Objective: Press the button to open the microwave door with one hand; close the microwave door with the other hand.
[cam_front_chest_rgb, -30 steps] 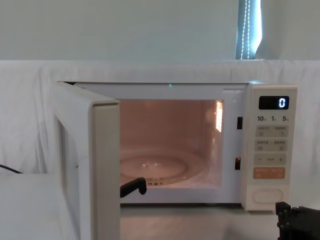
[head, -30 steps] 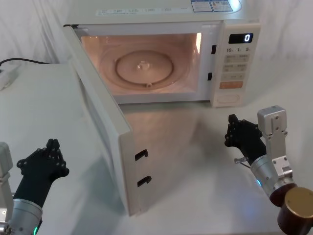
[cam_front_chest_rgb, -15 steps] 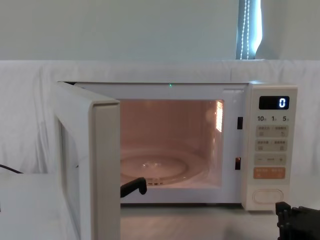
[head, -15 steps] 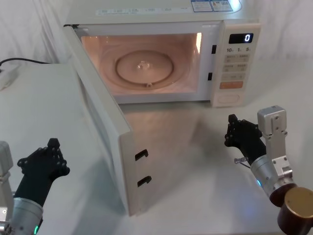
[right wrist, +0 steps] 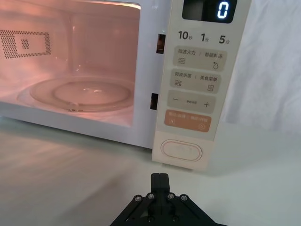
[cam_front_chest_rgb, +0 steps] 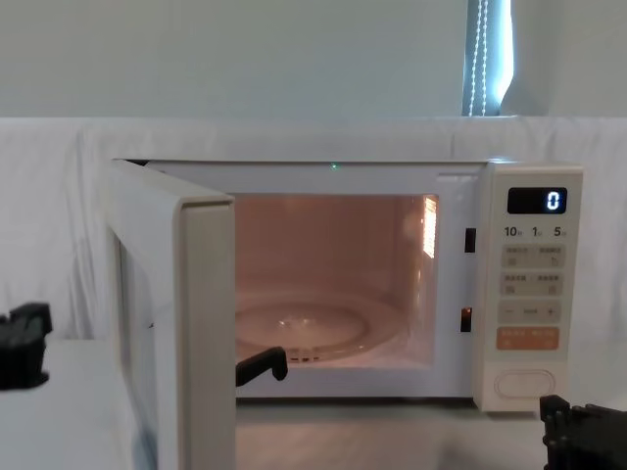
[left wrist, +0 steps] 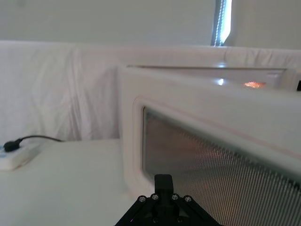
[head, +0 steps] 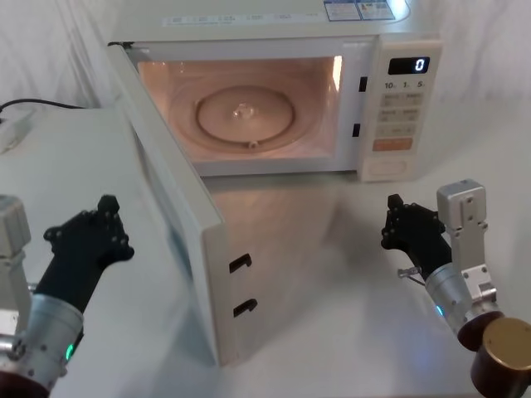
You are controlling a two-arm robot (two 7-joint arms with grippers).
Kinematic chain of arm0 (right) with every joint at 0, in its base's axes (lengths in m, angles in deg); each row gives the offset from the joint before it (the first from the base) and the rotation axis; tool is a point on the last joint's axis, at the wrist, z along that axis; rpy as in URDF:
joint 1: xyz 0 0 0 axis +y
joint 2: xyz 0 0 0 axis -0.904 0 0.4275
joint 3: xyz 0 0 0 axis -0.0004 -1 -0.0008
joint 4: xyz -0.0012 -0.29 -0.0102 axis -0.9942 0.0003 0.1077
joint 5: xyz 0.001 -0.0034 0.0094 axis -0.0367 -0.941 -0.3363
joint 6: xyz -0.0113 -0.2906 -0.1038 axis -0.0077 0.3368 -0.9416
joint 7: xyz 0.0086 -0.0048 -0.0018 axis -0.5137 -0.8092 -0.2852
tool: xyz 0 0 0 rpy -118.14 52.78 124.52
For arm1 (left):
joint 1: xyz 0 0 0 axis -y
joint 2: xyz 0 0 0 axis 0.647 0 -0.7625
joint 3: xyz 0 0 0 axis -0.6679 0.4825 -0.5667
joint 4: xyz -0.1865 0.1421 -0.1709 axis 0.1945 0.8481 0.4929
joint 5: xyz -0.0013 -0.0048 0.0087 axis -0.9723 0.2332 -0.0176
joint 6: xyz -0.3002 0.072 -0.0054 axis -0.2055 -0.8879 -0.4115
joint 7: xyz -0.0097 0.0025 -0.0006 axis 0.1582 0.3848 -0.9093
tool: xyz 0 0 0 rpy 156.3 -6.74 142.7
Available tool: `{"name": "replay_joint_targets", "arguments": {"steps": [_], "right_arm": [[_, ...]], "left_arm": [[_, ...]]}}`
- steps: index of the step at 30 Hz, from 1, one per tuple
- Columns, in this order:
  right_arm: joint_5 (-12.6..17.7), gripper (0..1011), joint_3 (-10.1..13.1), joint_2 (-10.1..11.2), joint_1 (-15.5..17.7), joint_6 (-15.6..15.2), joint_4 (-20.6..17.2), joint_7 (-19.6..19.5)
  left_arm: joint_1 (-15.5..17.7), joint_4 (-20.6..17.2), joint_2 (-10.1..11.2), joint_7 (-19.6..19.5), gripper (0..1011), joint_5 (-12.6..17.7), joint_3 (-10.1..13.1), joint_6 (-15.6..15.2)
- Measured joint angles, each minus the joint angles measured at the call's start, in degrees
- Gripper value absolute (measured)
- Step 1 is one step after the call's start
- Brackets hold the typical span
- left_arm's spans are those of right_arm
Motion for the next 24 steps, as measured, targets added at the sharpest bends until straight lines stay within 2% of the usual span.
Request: {"name": "replay_joint_targets", "arguments": {"steps": [9, 24], "right_arm": [[0.00, 0, 0.00, 0.00, 0.00, 0.00, 0.00, 0.00], [0.00, 0, 0.01, 0.01, 0.00, 0.00, 0.00, 0.00]], "left_arm": [[2.96, -0.38, -0.42, -1.00, 0, 2.44, 1.12, -1.17], [8.86, 0.79, -1.36, -3.72, 0, 2.25, 4.26, -3.82]]}}
